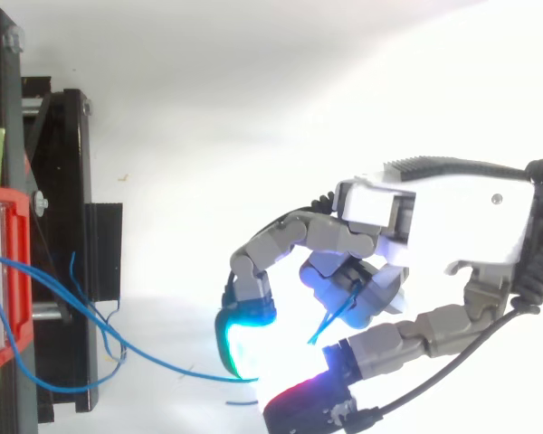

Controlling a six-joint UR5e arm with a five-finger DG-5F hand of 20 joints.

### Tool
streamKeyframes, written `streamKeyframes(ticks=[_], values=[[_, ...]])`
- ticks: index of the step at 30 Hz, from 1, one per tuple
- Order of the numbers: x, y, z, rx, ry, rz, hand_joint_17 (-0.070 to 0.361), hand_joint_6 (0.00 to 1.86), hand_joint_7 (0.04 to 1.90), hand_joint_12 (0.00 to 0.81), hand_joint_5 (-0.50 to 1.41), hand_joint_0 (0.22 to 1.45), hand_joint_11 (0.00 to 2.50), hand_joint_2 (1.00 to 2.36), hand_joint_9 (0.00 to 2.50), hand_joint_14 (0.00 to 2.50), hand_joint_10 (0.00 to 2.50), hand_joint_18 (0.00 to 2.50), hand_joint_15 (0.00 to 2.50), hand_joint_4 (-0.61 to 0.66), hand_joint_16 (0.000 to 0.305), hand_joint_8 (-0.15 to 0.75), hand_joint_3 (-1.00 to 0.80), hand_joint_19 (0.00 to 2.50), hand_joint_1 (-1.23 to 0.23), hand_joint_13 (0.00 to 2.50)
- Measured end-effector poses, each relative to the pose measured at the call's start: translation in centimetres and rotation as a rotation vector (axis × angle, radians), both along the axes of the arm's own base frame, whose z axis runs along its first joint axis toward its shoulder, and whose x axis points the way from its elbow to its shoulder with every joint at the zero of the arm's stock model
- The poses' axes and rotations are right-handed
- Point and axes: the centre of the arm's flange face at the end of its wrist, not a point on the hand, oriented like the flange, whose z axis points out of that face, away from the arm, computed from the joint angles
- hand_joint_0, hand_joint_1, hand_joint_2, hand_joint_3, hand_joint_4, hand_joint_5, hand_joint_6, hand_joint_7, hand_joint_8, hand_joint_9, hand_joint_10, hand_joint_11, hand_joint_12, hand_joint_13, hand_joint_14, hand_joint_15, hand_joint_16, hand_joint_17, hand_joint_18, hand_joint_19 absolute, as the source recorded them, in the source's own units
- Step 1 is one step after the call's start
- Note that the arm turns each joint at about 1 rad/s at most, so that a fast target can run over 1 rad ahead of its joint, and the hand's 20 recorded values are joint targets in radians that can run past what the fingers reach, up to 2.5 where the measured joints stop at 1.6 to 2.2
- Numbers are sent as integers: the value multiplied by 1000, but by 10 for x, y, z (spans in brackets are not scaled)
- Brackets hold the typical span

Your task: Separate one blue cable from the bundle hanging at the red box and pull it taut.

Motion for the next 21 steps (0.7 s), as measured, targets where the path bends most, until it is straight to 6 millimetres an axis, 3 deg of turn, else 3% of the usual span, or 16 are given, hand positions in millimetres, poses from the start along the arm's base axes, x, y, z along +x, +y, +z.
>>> streamKeyframes(ticks=[10, 21], values=[[-13, 12, -42, -33, -58, -23, 118, 919, 1348, 435, -156, 640, 1664, 1009, 1034, 2500, 2500, 1549, 1541, -59, 52, 366, 73, 1283, -725, 992], [-15, 18, -46, -33, -86, -57, 117, 919, 1349, 434, -156, 639, 1657, 1011, 1034, 2500, 2500, 1553, 1533, -59, 52, 368, 73, 1286, -726, 992]])
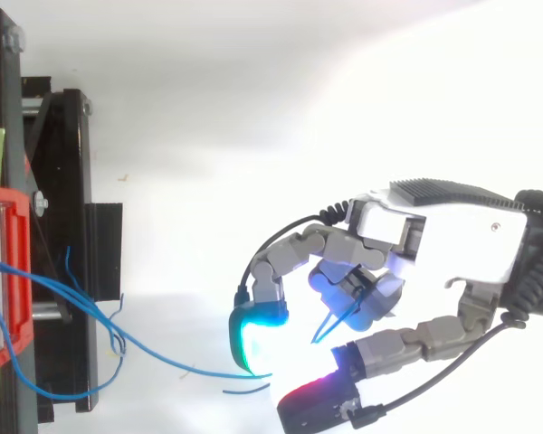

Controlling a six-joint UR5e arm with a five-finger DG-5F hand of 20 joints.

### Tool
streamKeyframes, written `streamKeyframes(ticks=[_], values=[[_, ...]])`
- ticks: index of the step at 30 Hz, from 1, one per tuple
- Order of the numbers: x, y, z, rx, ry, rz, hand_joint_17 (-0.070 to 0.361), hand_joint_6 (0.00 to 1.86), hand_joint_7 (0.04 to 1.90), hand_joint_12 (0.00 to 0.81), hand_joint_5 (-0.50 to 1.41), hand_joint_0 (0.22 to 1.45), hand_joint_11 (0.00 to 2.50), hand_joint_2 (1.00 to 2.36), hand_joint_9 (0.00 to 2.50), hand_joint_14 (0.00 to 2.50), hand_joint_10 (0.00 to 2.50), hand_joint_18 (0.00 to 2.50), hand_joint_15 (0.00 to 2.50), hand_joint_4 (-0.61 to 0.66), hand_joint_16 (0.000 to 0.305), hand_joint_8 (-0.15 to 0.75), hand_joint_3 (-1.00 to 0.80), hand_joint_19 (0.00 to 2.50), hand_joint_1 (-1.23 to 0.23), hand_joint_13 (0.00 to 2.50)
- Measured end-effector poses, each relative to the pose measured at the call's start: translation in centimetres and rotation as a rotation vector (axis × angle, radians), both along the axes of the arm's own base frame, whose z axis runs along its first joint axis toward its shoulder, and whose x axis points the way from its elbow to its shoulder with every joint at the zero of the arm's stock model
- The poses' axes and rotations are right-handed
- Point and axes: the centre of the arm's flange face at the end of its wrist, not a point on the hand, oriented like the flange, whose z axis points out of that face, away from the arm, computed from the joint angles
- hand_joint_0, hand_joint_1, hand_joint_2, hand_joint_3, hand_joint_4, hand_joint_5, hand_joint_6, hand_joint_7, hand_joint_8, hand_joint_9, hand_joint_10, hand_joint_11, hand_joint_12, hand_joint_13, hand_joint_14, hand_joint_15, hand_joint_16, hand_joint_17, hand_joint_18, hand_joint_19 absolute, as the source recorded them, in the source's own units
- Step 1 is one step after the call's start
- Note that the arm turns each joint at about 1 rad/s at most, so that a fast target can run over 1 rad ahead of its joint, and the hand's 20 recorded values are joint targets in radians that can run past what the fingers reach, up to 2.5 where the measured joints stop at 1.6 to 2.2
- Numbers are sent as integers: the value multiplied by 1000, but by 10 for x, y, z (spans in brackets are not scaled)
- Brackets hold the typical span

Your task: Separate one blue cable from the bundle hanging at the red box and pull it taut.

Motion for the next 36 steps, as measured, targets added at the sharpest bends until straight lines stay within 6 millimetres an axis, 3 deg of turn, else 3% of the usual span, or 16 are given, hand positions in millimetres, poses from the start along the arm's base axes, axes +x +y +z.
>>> streamKeyframes(ticks=[36], values=[[-3, -1, -2, -36, 28, -1, 119, 920, 1337, 425, -157, 638, 1639, 1010, 1033, 2500, 2500, 1547, 1542, -63, 53, 364, 72, 1340, -726, 994]])
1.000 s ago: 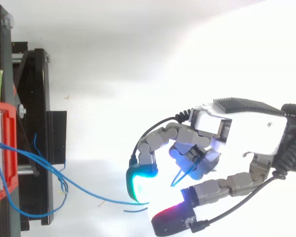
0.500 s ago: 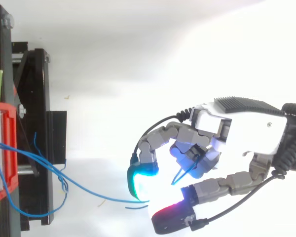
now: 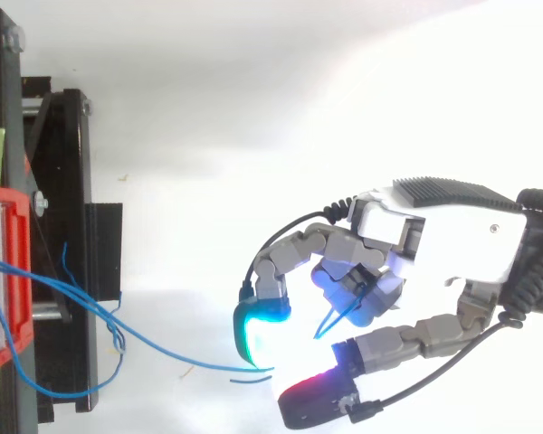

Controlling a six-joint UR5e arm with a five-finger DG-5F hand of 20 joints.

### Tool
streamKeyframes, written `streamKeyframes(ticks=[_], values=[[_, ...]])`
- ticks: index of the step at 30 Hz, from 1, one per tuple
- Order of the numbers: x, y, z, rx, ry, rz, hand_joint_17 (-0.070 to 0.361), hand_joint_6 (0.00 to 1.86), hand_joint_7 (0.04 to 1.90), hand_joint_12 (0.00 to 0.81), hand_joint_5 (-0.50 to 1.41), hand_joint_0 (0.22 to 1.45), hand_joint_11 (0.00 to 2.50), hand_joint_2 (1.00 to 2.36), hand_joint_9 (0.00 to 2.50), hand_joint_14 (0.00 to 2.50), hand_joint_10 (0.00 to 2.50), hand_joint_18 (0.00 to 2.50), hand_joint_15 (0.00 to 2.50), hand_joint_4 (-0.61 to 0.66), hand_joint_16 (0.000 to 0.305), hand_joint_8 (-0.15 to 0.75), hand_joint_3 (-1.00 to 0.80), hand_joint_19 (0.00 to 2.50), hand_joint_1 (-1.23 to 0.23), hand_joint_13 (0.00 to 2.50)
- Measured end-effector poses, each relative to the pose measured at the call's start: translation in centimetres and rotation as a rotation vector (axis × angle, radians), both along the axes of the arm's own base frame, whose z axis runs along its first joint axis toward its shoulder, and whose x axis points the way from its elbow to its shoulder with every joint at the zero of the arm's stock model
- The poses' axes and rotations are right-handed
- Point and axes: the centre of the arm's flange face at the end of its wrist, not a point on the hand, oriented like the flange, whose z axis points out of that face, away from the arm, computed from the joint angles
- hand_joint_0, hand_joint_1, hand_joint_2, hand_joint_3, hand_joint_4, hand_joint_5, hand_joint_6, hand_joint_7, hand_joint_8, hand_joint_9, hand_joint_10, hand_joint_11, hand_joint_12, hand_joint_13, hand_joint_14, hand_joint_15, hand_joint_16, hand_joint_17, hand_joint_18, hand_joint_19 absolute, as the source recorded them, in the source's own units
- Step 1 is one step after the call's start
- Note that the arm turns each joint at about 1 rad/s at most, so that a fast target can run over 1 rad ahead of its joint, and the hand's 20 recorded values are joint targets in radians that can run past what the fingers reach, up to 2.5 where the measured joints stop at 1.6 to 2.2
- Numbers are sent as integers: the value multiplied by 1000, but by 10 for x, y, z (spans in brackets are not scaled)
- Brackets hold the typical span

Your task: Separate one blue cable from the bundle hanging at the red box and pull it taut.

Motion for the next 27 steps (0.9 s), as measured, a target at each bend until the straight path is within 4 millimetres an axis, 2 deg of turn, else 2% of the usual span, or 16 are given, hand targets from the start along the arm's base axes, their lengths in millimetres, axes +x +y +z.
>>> streamKeyframes(ticks=[27], values=[[0, 0, 0, 0, 0, 0, 119, 919, 1336, 425, -158, 637, 1643, 1010, 1028, 2500, 2500, 1547, 1513, -54, 53, 372, 61, 1358, -728, 993]])
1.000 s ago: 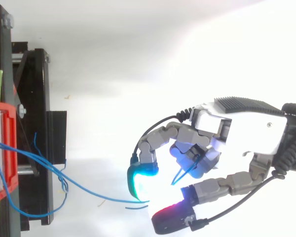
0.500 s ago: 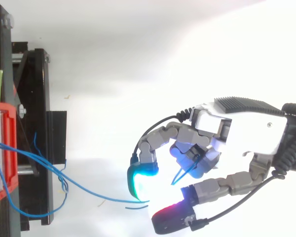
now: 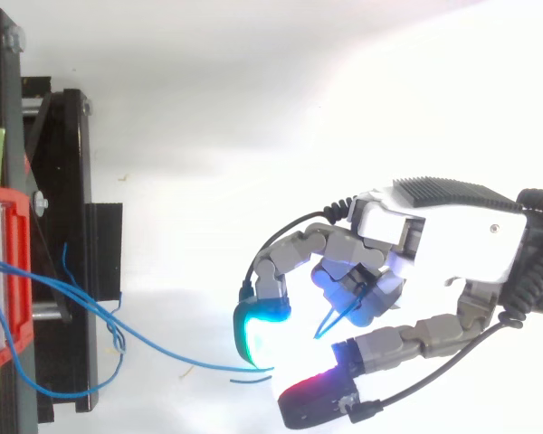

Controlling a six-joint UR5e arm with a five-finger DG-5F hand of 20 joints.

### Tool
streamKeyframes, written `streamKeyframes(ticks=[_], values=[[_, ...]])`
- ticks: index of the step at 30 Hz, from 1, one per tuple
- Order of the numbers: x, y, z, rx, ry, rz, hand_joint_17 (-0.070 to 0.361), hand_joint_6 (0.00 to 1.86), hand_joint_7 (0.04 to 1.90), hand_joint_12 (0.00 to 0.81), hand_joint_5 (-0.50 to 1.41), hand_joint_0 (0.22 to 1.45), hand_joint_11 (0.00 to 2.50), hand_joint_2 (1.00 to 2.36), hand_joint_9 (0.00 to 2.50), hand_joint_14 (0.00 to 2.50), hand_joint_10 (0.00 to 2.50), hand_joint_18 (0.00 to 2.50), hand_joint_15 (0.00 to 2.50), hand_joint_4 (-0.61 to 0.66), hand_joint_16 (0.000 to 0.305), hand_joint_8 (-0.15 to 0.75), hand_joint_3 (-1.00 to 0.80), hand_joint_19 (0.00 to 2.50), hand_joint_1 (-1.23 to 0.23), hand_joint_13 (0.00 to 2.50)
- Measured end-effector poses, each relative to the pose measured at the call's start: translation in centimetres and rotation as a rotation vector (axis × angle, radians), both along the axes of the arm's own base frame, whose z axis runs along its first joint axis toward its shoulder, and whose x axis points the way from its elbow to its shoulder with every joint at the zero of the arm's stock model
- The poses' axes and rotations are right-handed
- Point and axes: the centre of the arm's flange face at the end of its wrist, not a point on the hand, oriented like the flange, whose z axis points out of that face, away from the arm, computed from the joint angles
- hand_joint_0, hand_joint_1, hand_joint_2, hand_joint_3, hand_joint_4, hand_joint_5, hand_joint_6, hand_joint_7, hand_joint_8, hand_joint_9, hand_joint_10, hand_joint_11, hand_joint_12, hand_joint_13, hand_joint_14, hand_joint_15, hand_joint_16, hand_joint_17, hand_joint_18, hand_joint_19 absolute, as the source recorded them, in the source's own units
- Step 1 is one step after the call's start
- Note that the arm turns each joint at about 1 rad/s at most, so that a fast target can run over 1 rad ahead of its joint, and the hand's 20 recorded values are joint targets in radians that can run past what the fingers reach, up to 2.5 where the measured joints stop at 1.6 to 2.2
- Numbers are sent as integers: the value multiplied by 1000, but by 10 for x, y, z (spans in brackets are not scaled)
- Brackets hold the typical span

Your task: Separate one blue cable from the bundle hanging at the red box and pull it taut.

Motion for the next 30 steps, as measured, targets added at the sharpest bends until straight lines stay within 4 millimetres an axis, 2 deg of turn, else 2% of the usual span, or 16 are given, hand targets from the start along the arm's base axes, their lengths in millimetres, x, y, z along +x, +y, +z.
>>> streamKeyframes(ticks=[30], values=[[0, 0, 0, 0, 0, 0, 119, 917, 1338, 424, -160, 637, 1641, 1011, 1026, 2500, 2500, 1533, 1498, -49, 53, 368, 52, 1415, -733, 995]])
